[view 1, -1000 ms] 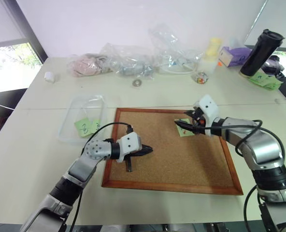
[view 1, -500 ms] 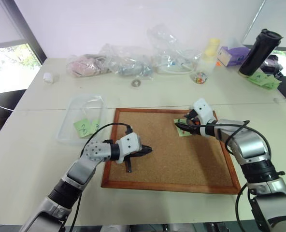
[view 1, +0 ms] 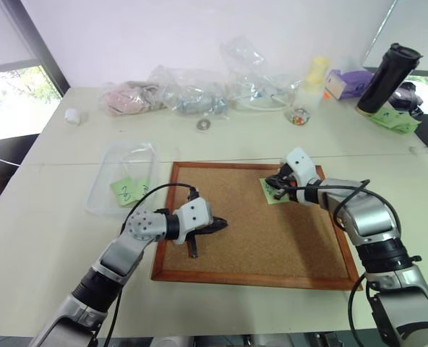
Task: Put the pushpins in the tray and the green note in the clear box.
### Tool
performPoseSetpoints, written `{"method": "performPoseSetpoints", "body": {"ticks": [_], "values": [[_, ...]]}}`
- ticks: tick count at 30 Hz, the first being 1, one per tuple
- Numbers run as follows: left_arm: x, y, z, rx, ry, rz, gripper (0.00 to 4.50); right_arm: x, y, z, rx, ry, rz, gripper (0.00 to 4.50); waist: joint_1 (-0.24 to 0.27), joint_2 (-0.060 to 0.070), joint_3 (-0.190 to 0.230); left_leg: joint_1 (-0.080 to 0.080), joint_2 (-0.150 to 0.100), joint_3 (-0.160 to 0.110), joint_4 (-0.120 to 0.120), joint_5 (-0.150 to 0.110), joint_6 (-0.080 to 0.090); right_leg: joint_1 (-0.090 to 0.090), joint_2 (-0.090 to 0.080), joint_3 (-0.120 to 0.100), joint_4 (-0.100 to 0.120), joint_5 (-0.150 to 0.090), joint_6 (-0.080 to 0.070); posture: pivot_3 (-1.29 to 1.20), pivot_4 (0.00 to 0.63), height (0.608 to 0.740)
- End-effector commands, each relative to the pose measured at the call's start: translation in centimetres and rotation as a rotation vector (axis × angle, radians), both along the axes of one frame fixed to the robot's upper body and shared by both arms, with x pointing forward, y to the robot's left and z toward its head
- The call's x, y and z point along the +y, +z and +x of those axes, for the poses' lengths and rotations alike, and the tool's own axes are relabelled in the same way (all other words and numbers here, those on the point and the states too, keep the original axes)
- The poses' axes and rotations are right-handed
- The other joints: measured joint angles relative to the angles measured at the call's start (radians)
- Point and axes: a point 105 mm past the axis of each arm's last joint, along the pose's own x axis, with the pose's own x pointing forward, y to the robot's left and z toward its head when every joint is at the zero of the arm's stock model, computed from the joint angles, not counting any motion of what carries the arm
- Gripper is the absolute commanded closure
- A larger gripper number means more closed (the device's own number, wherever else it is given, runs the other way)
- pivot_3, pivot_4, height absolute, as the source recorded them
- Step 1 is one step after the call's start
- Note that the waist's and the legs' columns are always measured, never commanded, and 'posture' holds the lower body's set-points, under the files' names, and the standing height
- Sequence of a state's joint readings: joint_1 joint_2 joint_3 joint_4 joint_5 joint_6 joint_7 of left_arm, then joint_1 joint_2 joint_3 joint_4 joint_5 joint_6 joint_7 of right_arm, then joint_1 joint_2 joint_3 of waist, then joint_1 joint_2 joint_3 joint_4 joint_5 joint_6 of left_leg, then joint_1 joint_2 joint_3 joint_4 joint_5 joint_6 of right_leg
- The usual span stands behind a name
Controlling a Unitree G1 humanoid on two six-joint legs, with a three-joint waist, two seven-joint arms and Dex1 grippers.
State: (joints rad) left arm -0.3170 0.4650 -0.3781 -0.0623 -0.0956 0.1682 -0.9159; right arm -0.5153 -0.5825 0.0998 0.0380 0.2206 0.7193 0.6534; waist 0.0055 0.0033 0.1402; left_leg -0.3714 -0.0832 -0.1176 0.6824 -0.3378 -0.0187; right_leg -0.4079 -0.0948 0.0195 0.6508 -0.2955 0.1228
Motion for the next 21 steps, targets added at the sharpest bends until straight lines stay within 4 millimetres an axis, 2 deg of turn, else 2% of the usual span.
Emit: {"method": "performPoseSetpoints", "body": {"ticks": [1,8,13,18,21], "values": [[0.7,-2.5,-0.4,0.076,0.026,0.081,4.50,0.4,3.3,0.1,-0.086,0.003,0.081,4.45,0.001,0.000,0.000,0.000,0.000,0.000,0.000,0.000,0.000,0.000,0.000,0.000,0.000,0.000,0.000,0.00,0.150,0.740],[0.7,-2.7,-0.4,0.080,0.021,0.084,4.50,-0.2,6.2,-0.8,-0.117,-0.004,0.178,4.45,0.003,0.000,0.000,-0.001,0.000,0.000,0.000,0.000,0.000,-0.001,0.000,0.000,0.000,0.000,0.000,0.00,0.150,0.740],[0.7,-3.1,-0.6,0.091,0.014,0.091,4.50,-1.3,7.9,-2.5,-0.146,-0.003,0.184,4.45,0.006,0.000,0.000,-0.001,0.000,0.000,0.000,0.000,0.000,0.000,-0.001,0.001,0.000,0.000,0.000,0.00,0.150,0.740],[0.7,-3.2,-0.7,0.095,0.007,0.094,4.50,-3.9,9.8,-3.9,-0.190,-0.071,0.187,4.45,0.006,0.000,0.000,-0.001,0.000,0.000,0.000,0.000,0.000,0.000,-0.001,0.001,0.000,0.000,0.000,0.00,0.150,0.740],[0.5,-3.4,-0.8,0.103,-0.005,0.092,4.50,-9.0,10.0,-5.4,-0.184,-0.231,0.142,4.45,0.012,0.000,0.000,-0.001,0.000,0.000,0.000,0.000,0.000,0.000,-0.001,0.001,0.000,0.000,0.000,0.00,0.150,0.740]]}}
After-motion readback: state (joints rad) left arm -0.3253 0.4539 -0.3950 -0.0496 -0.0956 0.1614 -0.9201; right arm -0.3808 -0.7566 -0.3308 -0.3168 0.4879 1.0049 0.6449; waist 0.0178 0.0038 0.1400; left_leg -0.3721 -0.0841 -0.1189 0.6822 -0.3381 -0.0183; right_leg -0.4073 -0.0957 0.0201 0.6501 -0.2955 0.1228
